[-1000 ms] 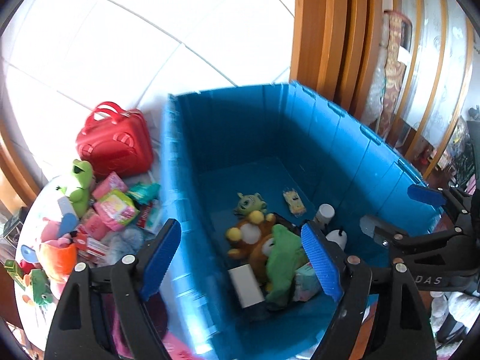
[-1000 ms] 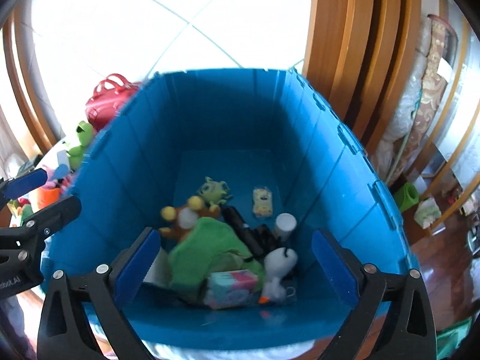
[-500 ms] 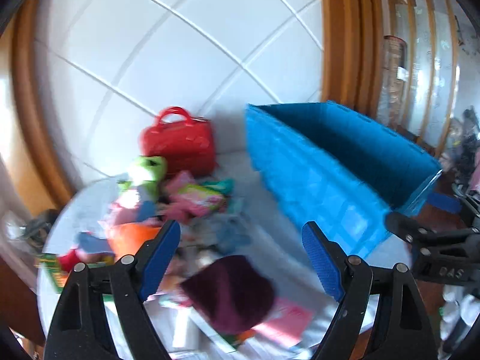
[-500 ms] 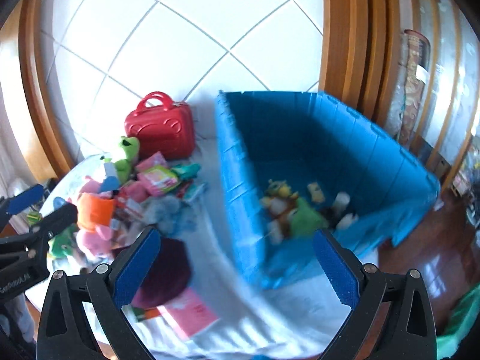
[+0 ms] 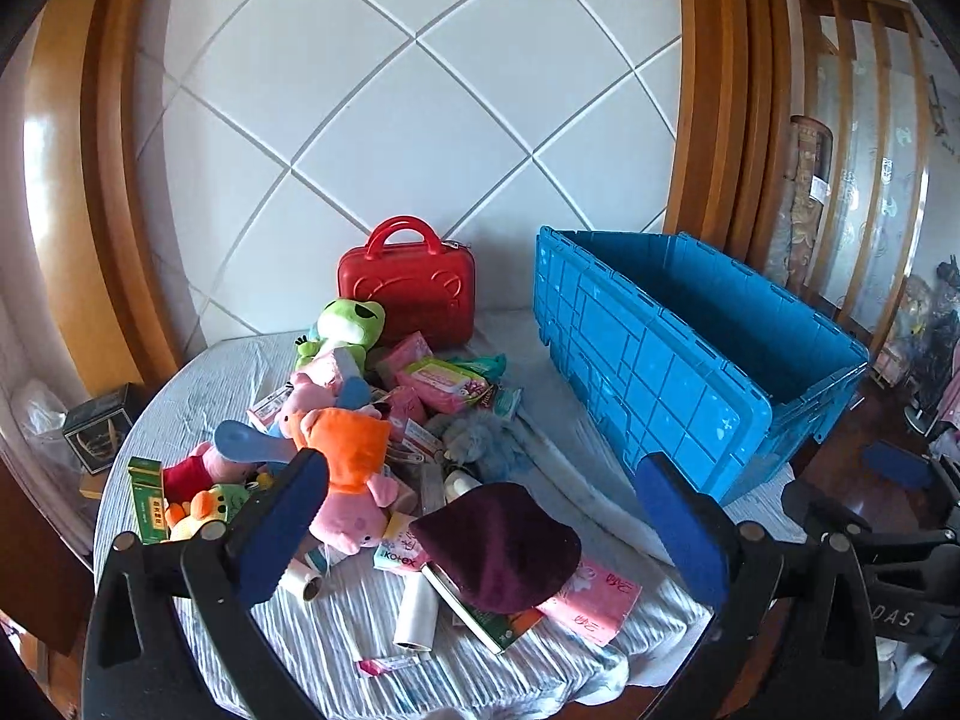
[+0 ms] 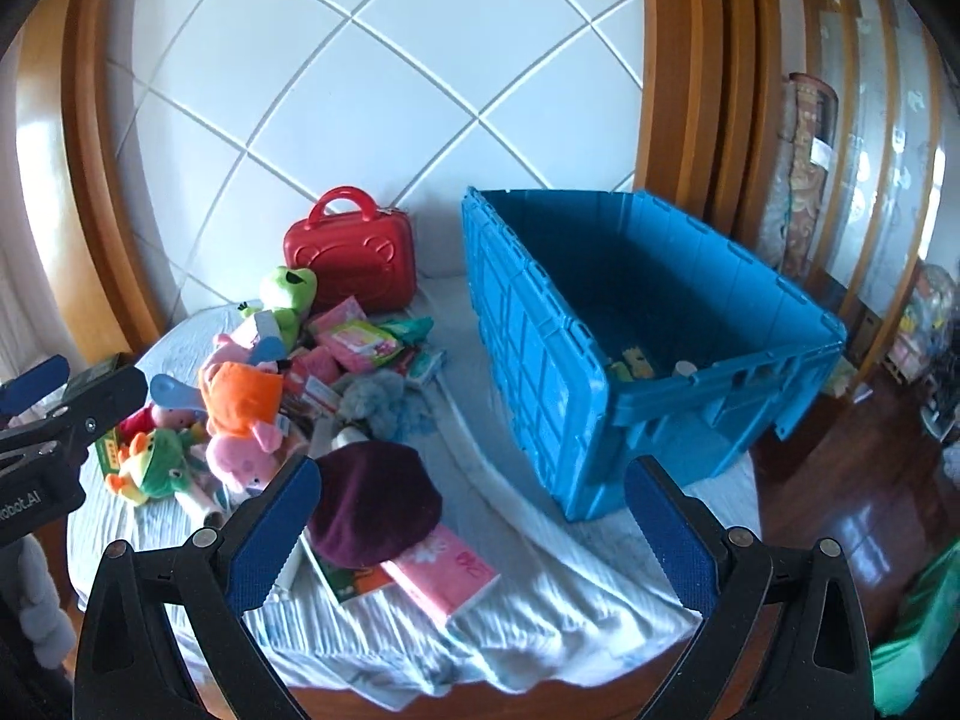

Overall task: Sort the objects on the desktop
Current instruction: 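Lift both open tools out of the crate and move back over the pile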

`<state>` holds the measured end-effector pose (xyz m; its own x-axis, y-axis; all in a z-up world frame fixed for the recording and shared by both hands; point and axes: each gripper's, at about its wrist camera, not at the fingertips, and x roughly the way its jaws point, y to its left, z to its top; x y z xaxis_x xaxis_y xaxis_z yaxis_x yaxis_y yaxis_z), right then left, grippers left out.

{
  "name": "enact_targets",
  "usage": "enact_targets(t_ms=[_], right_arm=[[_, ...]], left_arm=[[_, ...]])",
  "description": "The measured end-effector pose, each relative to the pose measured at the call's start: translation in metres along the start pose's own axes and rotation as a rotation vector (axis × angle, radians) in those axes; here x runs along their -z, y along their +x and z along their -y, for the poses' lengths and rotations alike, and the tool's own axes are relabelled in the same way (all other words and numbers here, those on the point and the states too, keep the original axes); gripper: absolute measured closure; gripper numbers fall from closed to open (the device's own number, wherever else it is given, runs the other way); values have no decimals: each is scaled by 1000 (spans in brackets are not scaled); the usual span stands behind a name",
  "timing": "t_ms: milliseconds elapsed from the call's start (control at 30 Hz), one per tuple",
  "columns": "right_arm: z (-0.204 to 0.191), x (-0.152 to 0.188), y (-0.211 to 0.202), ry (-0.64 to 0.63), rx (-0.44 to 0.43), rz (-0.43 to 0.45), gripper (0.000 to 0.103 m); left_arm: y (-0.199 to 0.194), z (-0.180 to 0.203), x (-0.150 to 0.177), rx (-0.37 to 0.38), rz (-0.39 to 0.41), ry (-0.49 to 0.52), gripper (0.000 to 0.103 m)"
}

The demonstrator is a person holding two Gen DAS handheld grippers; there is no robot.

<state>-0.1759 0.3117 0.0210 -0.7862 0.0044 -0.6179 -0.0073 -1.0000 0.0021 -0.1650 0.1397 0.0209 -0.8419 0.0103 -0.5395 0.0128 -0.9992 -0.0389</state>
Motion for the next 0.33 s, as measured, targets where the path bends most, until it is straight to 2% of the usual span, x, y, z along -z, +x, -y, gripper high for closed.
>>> enact_targets(t_ms=[333], right_arm=[[16, 10, -10, 13, -2, -11, 0]], left_arm=[[-11, 7, 19, -13, 1, -37, 0]])
